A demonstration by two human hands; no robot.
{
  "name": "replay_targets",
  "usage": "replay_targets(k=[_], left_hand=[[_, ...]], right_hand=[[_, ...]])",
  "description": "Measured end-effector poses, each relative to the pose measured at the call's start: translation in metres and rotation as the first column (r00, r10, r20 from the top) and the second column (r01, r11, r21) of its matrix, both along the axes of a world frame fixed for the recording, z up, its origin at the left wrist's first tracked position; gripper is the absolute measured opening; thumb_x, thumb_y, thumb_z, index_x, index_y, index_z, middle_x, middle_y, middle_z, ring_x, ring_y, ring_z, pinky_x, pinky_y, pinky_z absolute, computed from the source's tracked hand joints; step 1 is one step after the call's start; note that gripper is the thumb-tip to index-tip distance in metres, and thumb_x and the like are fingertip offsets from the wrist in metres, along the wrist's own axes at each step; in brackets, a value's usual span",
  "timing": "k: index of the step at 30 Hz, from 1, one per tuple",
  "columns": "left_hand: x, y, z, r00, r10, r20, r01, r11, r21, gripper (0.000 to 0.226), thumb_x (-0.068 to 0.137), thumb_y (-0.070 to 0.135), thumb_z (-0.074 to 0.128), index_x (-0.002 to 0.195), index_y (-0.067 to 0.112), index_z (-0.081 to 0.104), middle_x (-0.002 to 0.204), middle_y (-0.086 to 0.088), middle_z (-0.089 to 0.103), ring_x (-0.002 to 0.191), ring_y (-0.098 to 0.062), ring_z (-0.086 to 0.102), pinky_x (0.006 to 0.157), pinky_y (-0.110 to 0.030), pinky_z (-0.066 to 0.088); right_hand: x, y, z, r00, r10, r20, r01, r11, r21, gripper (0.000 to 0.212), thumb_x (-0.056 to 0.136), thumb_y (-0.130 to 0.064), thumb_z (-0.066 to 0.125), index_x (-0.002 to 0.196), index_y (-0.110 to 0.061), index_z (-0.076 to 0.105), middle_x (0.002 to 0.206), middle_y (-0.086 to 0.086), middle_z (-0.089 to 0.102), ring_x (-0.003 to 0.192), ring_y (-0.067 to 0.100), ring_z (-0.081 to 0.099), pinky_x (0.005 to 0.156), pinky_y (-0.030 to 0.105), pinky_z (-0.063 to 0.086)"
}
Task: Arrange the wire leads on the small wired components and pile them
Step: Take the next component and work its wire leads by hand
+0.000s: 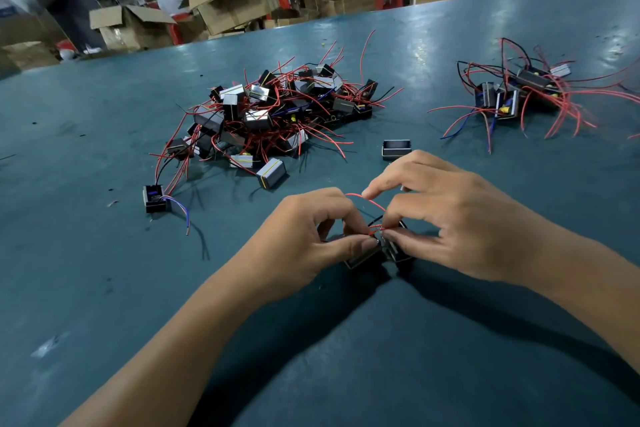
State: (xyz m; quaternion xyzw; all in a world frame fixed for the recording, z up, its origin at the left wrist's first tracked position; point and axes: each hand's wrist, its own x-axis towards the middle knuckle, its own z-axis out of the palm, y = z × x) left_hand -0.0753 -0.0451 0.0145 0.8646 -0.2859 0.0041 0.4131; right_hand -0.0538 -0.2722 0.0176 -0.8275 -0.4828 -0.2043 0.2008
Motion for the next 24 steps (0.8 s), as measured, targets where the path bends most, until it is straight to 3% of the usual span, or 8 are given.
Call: replay_targets(k=[3, 5, 7, 9, 12, 17, 21, 24], left_hand=[[0.002, 0.005, 0.003, 1.0, 0.013, -0.003, -0.013, 0.999, 0.051, 0.008, 0.086, 0.025, 0.079, 0.083, 0.021, 0.073, 0.084, 0.003, 0.064, 0.075, -0.027, 0.054, 0.071, -0.045, 0.044], [0.001, 0.007, 0.006, 1.0, 0.005, 0.011, -0.006, 0.996, 0.085, 0.009, 0.085, 0.024, 0.08, 0.087, 0.021, 0.072, 0.086, 0.007, 0.064, 0.079, -0.021, 0.055, 0.073, -0.035, 0.046], [0.001, 0.01, 0.009, 0.998, 0.033, 0.052, -0.038, 0.995, 0.093, 0.017, 0.083, 0.025, 0.082, 0.09, 0.024, 0.067, 0.086, 0.013, 0.062, 0.079, -0.015, 0.053, 0.072, -0.019, 0.04], [0.001, 0.016, 0.013, 0.996, 0.07, 0.063, -0.076, 0.992, 0.097, 0.024, 0.08, 0.032, 0.083, 0.093, 0.028, 0.062, 0.087, 0.016, 0.061, 0.08, -0.011, 0.052, 0.07, -0.013, 0.036], [-0.001, 0.021, 0.015, 0.998, 0.063, 0.027, -0.067, 0.975, 0.214, 0.038, 0.076, 0.048, 0.079, 0.106, 0.034, 0.059, 0.094, 0.017, 0.061, 0.088, -0.012, 0.054, 0.078, -0.022, 0.042], [-0.002, 0.016, 0.008, 0.997, 0.036, 0.074, -0.067, 0.875, 0.48, 0.051, 0.079, 0.054, 0.074, 0.12, 0.033, 0.054, 0.094, 0.02, 0.06, 0.088, 0.008, 0.046, 0.084, -0.022, 0.034], [0.001, 0.014, 0.004, 0.992, 0.092, 0.088, -0.121, 0.889, 0.441, 0.049, 0.083, 0.048, 0.072, 0.124, 0.031, 0.053, 0.088, 0.019, 0.06, 0.081, 0.009, 0.047, 0.073, -0.011, 0.032], [0.002, 0.015, 0.001, 0.984, 0.099, 0.149, -0.159, 0.868, 0.471, 0.044, 0.085, 0.046, 0.068, 0.125, 0.033, 0.056, 0.093, 0.019, 0.059, 0.086, 0.01, 0.046, 0.079, -0.014, 0.031]], right_hand=[[0.002, -0.003, 0.001, 0.996, -0.01, -0.088, 0.007, 1.0, -0.029, 0.011, 0.09, -0.021, 0.07, 0.084, -0.012, 0.071, 0.12, 0.002, 0.064, 0.112, 0.023, 0.055, 0.099, 0.026, 0.039], [0.002, -0.006, 0.002, 0.981, -0.001, -0.196, 0.006, 1.0, 0.025, 0.007, 0.089, -0.02, 0.071, 0.093, -0.015, 0.069, 0.121, -0.003, 0.063, 0.118, 0.015, 0.054, 0.104, 0.027, 0.038], [0.003, -0.013, 0.008, 0.935, -0.02, -0.353, 0.063, 0.992, 0.111, 0.021, 0.086, -0.017, 0.065, 0.106, -0.023, 0.062, 0.123, -0.01, 0.062, 0.121, 0.008, 0.053, 0.104, 0.024, 0.037], [0.004, -0.021, 0.013, 0.891, -0.093, -0.444, 0.136, 0.988, 0.067, 0.033, 0.083, -0.022, 0.059, 0.113, -0.034, 0.056, 0.119, -0.017, 0.06, 0.116, 0.002, 0.052, 0.097, 0.017, 0.038], [0.007, -0.028, 0.015, 0.884, -0.186, -0.43, 0.156, 0.982, -0.103, 0.028, 0.084, -0.04, 0.062, 0.11, -0.038, 0.054, 0.1, -0.02, 0.058, 0.098, 0.002, 0.054, 0.084, 0.015, 0.039], [0.006, -0.02, 0.008, 0.851, -0.331, -0.408, 0.132, 0.887, -0.443, 0.059, 0.074, -0.074, 0.06, 0.123, -0.046, 0.043, 0.093, -0.027, 0.05, 0.089, -0.002, 0.05, 0.084, 0.024, 0.043], [0.005, -0.014, 0.002, 0.855, -0.35, -0.383, 0.19, 0.898, -0.396, 0.059, 0.074, -0.077, 0.057, 0.122, -0.046, 0.041, 0.098, -0.026, 0.052, 0.092, 0.0, 0.05, 0.087, 0.03, 0.045], [0.005, -0.012, 0.0, 0.856, -0.33, -0.399, 0.163, 0.903, -0.398, 0.063, 0.075, -0.073, 0.056, 0.129, -0.054, 0.03, 0.106, -0.03, 0.044, 0.098, -0.005, 0.043, 0.089, 0.026, 0.041]])
